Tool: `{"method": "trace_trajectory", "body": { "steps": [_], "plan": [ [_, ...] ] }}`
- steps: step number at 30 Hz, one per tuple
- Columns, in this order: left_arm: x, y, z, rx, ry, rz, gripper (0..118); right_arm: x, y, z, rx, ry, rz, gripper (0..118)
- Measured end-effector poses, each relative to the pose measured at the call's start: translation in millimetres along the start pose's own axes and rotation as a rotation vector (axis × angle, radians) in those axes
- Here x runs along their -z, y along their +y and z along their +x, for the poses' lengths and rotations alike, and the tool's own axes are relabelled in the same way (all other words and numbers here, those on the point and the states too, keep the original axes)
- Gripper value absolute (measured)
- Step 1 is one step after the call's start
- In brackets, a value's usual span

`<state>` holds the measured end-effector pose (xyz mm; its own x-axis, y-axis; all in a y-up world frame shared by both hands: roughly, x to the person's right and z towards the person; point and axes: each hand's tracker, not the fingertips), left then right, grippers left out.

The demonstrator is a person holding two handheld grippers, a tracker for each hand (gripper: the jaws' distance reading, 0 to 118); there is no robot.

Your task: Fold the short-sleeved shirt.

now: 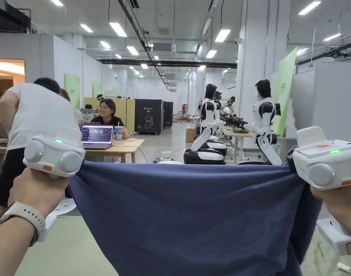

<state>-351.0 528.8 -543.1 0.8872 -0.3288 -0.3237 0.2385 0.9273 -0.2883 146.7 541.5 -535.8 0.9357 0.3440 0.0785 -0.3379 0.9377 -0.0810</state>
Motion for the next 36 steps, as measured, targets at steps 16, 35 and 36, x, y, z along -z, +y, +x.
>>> {"method": "trace_trajectory", "body": {
  "steps": [16, 35, 36],
  "plan": [
    [42.3, -133.9, 54.7, 0.032, -0.082, -0.172, 0, 27.2, -144.6, -37.6, 0.082, 0.041, -0.159, 7],
    [-190.7, -408.0, 29.1, -0.025, -0.246, -0.558, 0, -204.8, -372.0, -75.3, 0.007, 0.209, -0.651, 7],
    [-195.9, -419.2, 26.6, -0.079, -0.241, -0.575, 0, -206.8, -384.0, -77.5, 0.021, 0.218, -0.680, 7]
  ]
}}
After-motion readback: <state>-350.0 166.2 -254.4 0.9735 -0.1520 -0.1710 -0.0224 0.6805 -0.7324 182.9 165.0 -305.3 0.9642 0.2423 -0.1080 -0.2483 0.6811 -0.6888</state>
